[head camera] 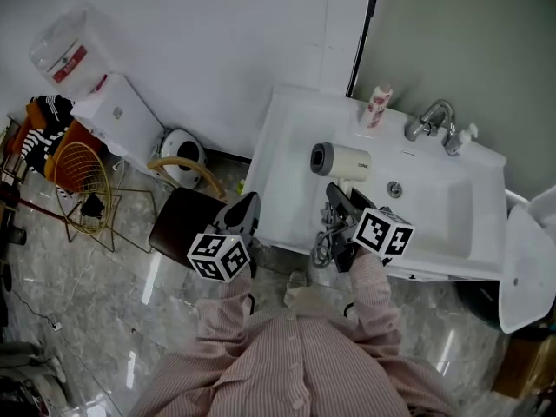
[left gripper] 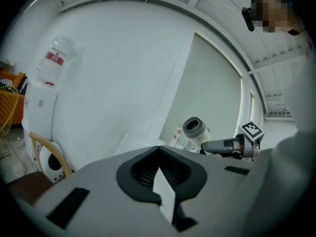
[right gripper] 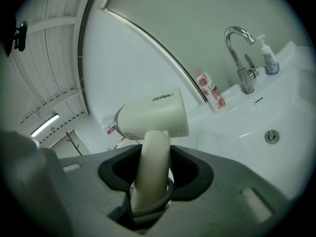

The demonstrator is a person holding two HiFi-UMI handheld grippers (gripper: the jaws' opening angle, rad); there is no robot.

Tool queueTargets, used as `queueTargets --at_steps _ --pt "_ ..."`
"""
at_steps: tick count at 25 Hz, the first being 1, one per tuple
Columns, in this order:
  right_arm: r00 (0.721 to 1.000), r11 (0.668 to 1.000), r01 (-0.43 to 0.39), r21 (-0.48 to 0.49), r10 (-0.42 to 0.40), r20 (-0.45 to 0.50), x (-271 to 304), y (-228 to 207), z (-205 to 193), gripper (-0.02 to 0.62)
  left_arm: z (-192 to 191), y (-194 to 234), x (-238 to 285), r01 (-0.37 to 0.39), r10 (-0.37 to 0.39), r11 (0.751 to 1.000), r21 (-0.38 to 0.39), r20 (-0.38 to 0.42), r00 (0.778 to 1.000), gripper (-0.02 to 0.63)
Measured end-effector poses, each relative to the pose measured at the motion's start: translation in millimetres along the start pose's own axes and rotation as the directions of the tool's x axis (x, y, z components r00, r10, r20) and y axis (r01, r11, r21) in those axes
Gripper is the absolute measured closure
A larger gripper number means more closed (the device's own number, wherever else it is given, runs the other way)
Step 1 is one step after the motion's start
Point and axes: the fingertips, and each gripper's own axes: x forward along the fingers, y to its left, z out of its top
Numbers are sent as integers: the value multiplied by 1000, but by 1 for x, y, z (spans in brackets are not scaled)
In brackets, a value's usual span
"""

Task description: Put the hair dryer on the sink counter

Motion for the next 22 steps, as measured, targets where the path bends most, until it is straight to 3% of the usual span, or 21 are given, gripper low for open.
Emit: queueTargets --at_steps 10,22 --pt "997 999 19 43 -16 -74 59 -33 7 426 -14 16 46 -15 13 999 -35 -56 998 608" --pt "981 997 74 31 -67 -183 120 -60 -6 426 -30 38 85 -20 10 998 -65 -152 988 608"
